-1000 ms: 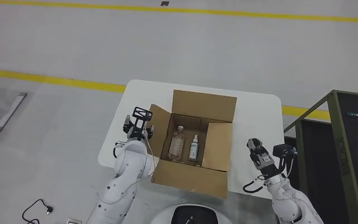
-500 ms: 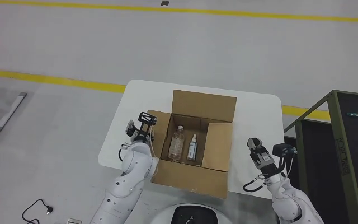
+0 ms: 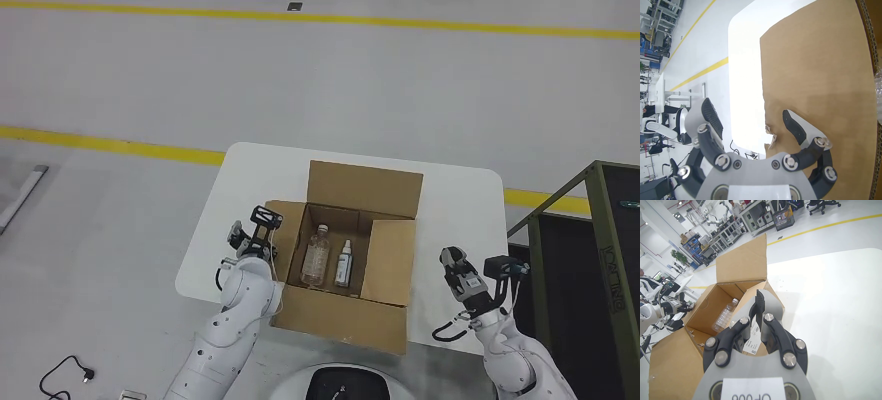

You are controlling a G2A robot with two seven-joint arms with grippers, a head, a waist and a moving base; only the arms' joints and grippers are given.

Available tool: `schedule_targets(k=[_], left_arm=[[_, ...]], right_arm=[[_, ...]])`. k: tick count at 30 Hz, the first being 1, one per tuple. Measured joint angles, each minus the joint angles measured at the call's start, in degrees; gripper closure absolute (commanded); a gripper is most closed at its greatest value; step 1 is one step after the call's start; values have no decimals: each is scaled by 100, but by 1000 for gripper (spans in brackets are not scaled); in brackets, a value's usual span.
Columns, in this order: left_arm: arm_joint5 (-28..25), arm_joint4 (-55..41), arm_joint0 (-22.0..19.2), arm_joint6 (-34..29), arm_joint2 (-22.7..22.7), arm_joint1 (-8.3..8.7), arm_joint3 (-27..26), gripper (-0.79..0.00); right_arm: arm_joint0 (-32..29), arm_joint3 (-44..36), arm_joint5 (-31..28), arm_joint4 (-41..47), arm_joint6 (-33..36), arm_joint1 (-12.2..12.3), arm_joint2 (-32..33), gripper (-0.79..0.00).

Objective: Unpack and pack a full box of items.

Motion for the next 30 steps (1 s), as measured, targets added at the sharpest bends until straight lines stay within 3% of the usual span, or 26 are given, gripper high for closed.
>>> schedule_targets(k=[15, 21, 30], left_arm=[[-30, -65, 3, 73, -55, -61, 11, -785], [-91, -76, 101, 100, -152, -61, -546, -785], [-469, -221, 421, 154, -209, -52, -1812, -785]], right_arm=[[39, -5, 31, -9, 15, -13, -16, 0], [50, -20, 42, -5, 23, -16, -7, 0], [84, -3, 40, 7, 24, -25, -21, 0]])
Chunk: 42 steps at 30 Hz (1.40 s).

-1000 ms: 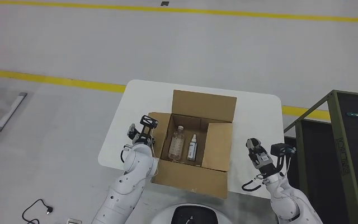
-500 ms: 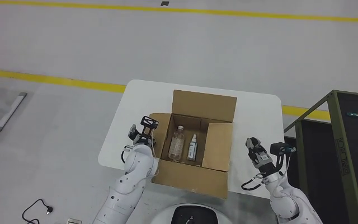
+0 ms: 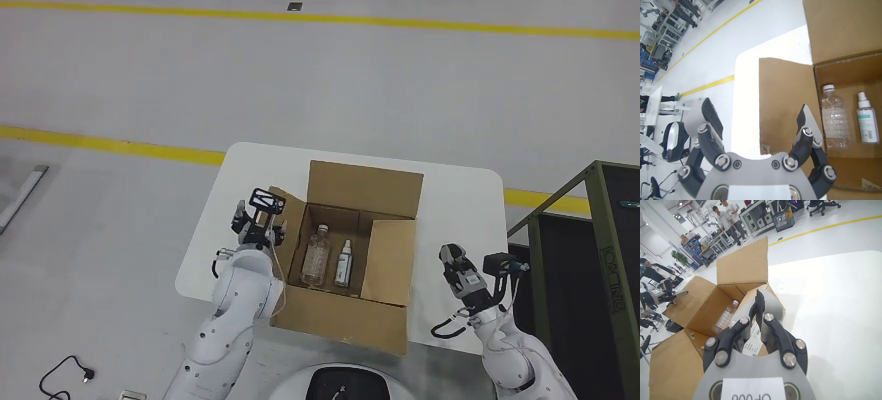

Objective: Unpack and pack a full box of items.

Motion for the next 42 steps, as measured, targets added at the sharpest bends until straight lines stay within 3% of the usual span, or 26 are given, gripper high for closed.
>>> schedule_targets(k=[10, 24, 38, 42], left_arm=[[-971, -467, 165, 435, 320, -11, -784, -785], [-2466, -2522, -12, 513, 951, -97, -416, -785], [-2498, -2623, 6, 536, 982, -98, -371, -785], [-2488, -3118, -20, 673, 1056, -128, -157, -785]], right_arm=[[46, 52, 10, 20, 16, 0, 54, 0], [70, 151, 24, 42, -13, 4, 172, 0], [149, 482, 20, -83, -44, -5, 140, 0], [208, 608, 7, -224, -61, -10, 68, 0]])
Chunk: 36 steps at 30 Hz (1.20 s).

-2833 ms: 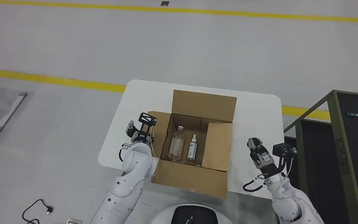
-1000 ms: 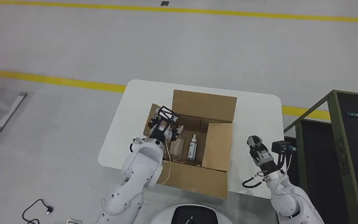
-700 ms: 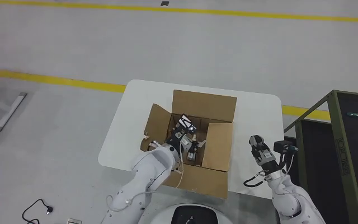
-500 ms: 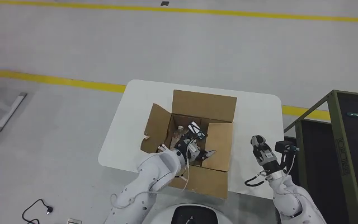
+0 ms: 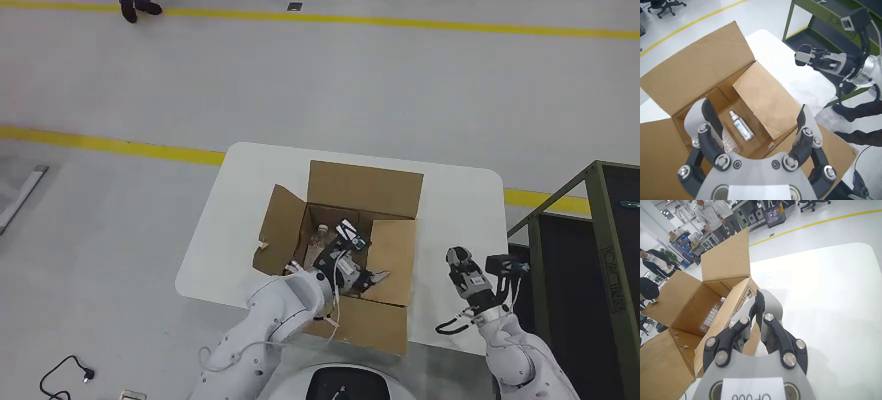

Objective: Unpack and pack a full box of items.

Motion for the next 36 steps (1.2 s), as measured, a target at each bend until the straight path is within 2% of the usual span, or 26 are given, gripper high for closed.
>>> schedule_targets(k=[9, 15, 27, 30, 36], left_arm=[[381, -1413, -858, -467, 515, -238, 1347, -785], [404, -2555, -1428, -730, 543, -366, 2370, -785], [457, -2704, -1391, -662, 517, -371, 2469, -785], [720, -3028, -1391, -642, 488, -401, 2708, -785], [974, -3963, -1707, -656, 484, -521, 3391, -785]], right_arm=[[131, 321, -45, -126, -138, -29, -188, 0], [100, 266, -40, -82, -150, -32, -171, 0], [50, 41, -19, -43, -51, -25, -107, 0], [78, 26, -19, -62, -31, -28, -129, 0], [93, 28, -32, -110, -37, -28, -137, 0]])
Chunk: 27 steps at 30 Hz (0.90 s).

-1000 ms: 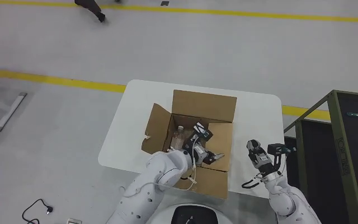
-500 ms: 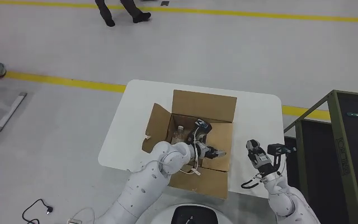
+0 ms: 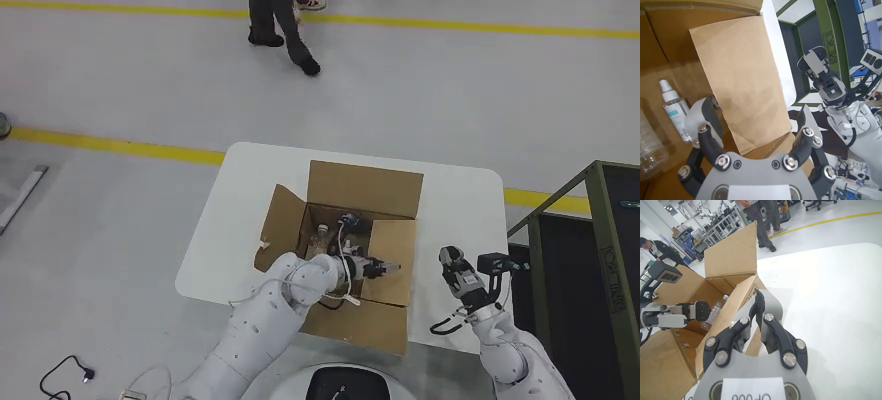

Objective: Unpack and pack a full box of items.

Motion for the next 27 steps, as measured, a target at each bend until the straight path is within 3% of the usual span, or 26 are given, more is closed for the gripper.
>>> schedule_targets(k=[4, 10, 27], left_arm=[[-77, -667, -246, 3, -53, -72, 610, -785], [-170, -852, -587, 155, 88, -165, 1264, -785], [-811, -1810, -923, -9, 102, -303, 2238, -785]], right_arm=[[-10, 15, 13, -4, -5, 0, 5, 0], [-37, 57, 51, -41, -22, -3, -1, 0], [37, 314, 61, -80, -30, -17, -68, 0]])
